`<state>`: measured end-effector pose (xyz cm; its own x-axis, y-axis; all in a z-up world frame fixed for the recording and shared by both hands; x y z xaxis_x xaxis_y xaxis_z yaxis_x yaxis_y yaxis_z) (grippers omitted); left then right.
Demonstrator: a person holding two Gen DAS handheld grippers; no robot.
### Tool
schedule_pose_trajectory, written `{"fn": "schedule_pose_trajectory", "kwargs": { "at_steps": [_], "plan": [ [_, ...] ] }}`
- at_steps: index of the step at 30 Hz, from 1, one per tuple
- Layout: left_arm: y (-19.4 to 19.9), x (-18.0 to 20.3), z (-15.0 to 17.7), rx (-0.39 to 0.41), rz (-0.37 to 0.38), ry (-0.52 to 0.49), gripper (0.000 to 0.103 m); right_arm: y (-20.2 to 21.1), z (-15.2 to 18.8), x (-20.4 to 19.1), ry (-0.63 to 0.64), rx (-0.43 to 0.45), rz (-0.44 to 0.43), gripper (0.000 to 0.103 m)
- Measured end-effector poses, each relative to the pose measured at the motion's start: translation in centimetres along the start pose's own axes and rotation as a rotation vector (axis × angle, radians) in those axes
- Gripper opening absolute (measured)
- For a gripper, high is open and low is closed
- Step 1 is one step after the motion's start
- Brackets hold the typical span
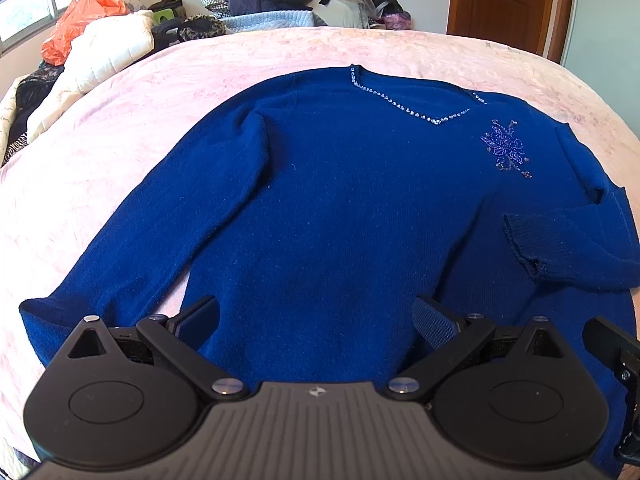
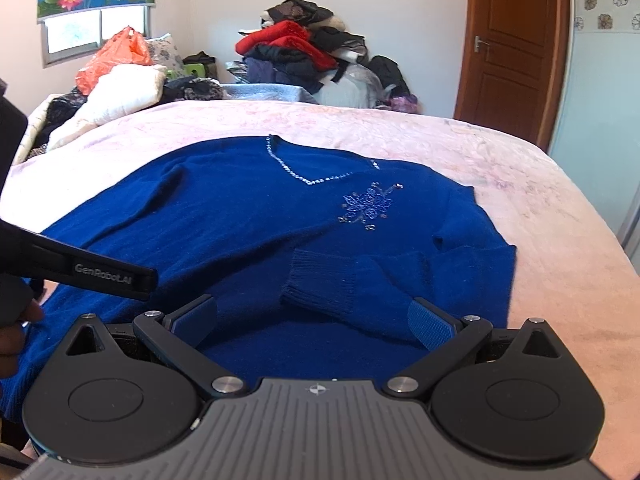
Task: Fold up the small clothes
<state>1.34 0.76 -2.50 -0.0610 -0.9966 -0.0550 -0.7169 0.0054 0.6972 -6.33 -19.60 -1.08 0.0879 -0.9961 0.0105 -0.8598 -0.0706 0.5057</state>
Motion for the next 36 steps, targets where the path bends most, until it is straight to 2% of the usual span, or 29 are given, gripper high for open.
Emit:
{"fn": "schedule_pose_trajectory", "kwargs": {
  "at_steps": [4,9,15,24,33,36],
  "plan": [
    [-0.1,0.1,-0.1,-0.005,0.001,0.003,0.103,-0.2,0.3,-0.2,0.003,-0.02,-0.028,0.102],
    [-0.2,0.2,-0.1,-0.008,0.0,-0.005,0.103,0.1,0.5,-1.0,0.056,0.0,-0.004,0.102],
    [-0.2,0.4,-0.1,-0.01,-0.011,-0.011,0.103,0.1,0.6,-0.3,0.037,0.008,-0.011,0.101],
    [-0.3,1.1,-0.2,-0.007,-0.044,-0.041,0.103,-0.2,0.8,0.5,0.003,0.003,0.006,0.097],
    [-0.1,1.8,-0.6,0.002,-0.027,-0.064,0.103,-0.9,1.3,1.9,0.054,0.004,0.06,0.089],
    [-0.3,1.9,-0.7,-0.001,-0.027,-0.067,0.103,-1.5,1.6,2.4,0.072,-0.005,0.051,0.085]
  ]
}}
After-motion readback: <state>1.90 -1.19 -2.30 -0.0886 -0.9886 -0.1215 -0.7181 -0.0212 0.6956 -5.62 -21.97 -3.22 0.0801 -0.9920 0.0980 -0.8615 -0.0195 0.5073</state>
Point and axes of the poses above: each gripper's, at about its wrist camera, not at the fingertips, and y roughly against the way its jaws point, x to its right, z to its underside, the point moved 1 cm from there along -y, roughly the way its jaws point, and after that the axes turned 6 degrees about x, right-handed, at the moved point
